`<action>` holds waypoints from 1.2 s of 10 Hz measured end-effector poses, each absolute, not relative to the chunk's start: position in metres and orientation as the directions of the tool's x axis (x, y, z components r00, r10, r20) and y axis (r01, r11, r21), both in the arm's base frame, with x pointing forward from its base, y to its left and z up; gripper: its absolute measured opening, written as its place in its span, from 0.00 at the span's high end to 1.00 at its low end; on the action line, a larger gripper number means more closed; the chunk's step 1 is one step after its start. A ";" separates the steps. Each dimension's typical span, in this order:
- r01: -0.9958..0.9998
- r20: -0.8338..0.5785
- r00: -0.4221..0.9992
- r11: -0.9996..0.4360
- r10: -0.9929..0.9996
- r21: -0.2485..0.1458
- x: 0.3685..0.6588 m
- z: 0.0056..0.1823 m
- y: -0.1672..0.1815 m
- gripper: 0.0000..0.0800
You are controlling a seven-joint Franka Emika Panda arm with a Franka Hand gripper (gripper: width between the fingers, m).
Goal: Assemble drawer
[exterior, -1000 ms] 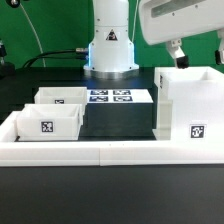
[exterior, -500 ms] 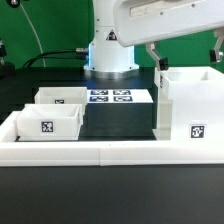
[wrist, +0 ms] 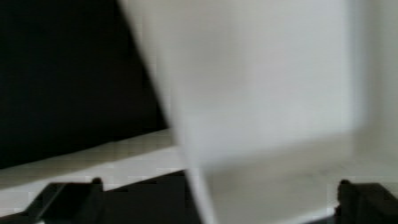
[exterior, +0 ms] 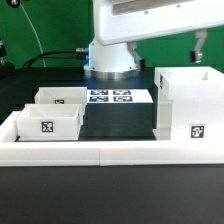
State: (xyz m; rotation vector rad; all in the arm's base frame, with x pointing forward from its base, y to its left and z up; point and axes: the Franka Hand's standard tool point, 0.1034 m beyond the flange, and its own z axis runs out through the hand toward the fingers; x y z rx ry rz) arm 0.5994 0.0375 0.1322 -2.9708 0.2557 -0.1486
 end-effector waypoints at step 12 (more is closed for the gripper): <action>-0.058 0.086 0.994 -0.994 -0.066 -0.093 0.568 0.092 -0.064 0.19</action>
Offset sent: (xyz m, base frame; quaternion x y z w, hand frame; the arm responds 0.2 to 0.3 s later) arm -0.0163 -0.0678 -0.0123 0.0066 0.0114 -0.0282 0.9995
